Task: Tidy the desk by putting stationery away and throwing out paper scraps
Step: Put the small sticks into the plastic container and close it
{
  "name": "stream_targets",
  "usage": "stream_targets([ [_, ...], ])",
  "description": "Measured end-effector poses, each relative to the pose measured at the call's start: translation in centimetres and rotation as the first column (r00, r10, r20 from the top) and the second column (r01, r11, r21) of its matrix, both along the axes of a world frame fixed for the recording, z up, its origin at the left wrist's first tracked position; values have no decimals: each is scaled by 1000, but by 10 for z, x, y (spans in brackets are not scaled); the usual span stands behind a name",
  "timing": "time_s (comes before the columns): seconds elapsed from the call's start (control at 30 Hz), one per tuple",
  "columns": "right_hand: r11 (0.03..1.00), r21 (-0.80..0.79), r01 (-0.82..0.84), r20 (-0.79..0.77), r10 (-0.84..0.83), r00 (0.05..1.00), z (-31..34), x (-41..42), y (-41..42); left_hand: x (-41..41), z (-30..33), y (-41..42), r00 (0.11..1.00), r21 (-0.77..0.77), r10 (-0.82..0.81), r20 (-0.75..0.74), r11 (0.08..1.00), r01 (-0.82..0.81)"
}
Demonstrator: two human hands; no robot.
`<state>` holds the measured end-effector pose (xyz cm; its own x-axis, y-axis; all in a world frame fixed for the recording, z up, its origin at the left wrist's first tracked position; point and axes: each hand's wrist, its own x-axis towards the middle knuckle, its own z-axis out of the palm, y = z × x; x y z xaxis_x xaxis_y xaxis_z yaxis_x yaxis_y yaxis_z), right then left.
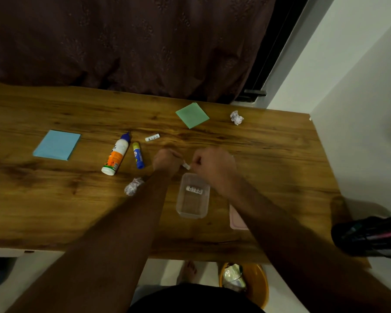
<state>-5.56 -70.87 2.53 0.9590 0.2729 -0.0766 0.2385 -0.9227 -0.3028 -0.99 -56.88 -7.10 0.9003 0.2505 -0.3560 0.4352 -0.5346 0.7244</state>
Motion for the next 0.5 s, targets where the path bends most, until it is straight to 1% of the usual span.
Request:
stream_targets([
  [0.03, 998, 41, 46, -26, -45, 999, 2, 7, -3, -1, 1, 1, 998, -105, 63, -20, 992, -65],
  [0.1, 986, 109, 127, -73, -119, 990, 2, 18, -6, -2, 4, 2, 986, -272, 165, -27, 948, -166],
  [0.2, 974, 168, 154, -98, -139, 985, 2, 32, -4, -1, 17, 5, 976, -398, 205, 68, 903, -162],
  [0.23, 976, 172, 137, -90, -123, 988, 3, 35, -2, -1, 25, 5, 977, -451, 196, 85, 882, -137],
  [0.3, 984, 154, 89, -62, -81, 995, 6, 40, 3, 0, 43, 3, 986, -589, 148, 79, 805, -74],
  [0.33, 988, 138, 70, -43, -65, 997, 8, 40, 5, 0, 51, 2, 990, -624, 122, 72, 779, -51],
  [0.43, 991, 122, 58, 5, -59, 998, 8, 40, 6, -1, 65, 6, 998, -682, 53, 42, 731, -11],
  [0.5, 987, 153, 54, -13, -52, 999, 6, 37, 5, -3, 65, 11, 1000, -708, 16, 19, 706, 3],
])
